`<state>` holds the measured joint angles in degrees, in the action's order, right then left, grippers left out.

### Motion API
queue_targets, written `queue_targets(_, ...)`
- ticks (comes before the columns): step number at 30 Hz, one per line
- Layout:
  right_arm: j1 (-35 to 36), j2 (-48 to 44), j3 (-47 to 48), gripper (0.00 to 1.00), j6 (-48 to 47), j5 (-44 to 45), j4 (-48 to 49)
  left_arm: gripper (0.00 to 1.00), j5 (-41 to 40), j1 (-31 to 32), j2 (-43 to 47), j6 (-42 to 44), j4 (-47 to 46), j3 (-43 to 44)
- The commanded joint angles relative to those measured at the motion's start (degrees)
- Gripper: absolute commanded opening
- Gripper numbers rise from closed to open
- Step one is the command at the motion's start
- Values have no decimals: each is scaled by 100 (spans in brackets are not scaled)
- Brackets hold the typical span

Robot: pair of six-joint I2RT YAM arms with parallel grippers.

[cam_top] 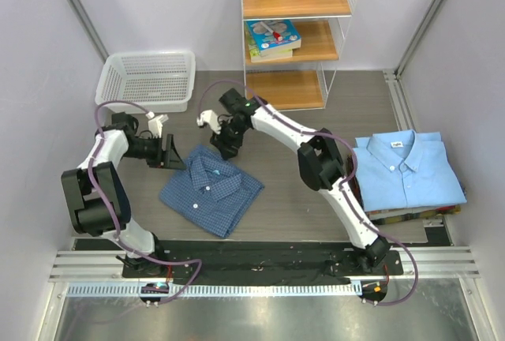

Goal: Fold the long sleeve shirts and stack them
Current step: Fold the shirt

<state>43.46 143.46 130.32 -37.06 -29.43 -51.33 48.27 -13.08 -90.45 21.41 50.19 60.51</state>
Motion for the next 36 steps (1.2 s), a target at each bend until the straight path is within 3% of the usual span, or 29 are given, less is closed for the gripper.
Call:
queue_targets(1,-890,-1249,-337,62,987,299,211,63,-125,16,-489,325,243,530)
queue_targets(4,-1277,-1923,-1398,61,1963,-244,159,58,-160,51,-1052,1037,989,892)
queue_targets(9,-1428,-2656,-3683,57,2606,-1160,-1,53,-90,156,-1483,1901,1712,849)
queue_targets(12,-1376,-2753,-4504,57,2923,-1442,420,52,-134,367,-1475,2016,1669,700)
queue_targets(16,-1191,-2551,-4832,56,3256,-1417,887,47,-151,561,-1396,1859,1432,471)
queue_targets(17,-1165,-2429,-4823,55,3310,-1364,966,45,-151,631,-1396,1823,1371,436)
queue_targets(19,-1138,-2271,-4709,42,3415,-1285,1151,42,-160,710,-1387,1683,1265,322)
queue_targets(20,-1138,-2191,-4639,32,3442,-1215,1169,40,-178,771,-1361,1578,1186,269)
queue_targets(21,-1147,-1999,-4473,9,3451,-1023,1178,38,-230,807,-1352,1403,1003,216)
queue_targets(23,-1182,-1848,-4305,1,3381,-855,1169,35,-318,860,-1256,1235,835,128)
queue_targets(28,-1419,-1331,-3463,1,3197,-214,1161,36,-248,1176,-1124,1094,808,163)
queue_targets(30,-1481,-1163,-2876,1,2934,-46,1047,47,-239,1482,-1045,1128,799,136)
queue_targets(34,-1507,-917,-1934,2,2283,358,775,60,-195,1642,-895,1331,1044,162)
queue_targets(36,-1534,-960,-1406,13,2090,350,213,60,-143,1441,-807,1366,1237,337)
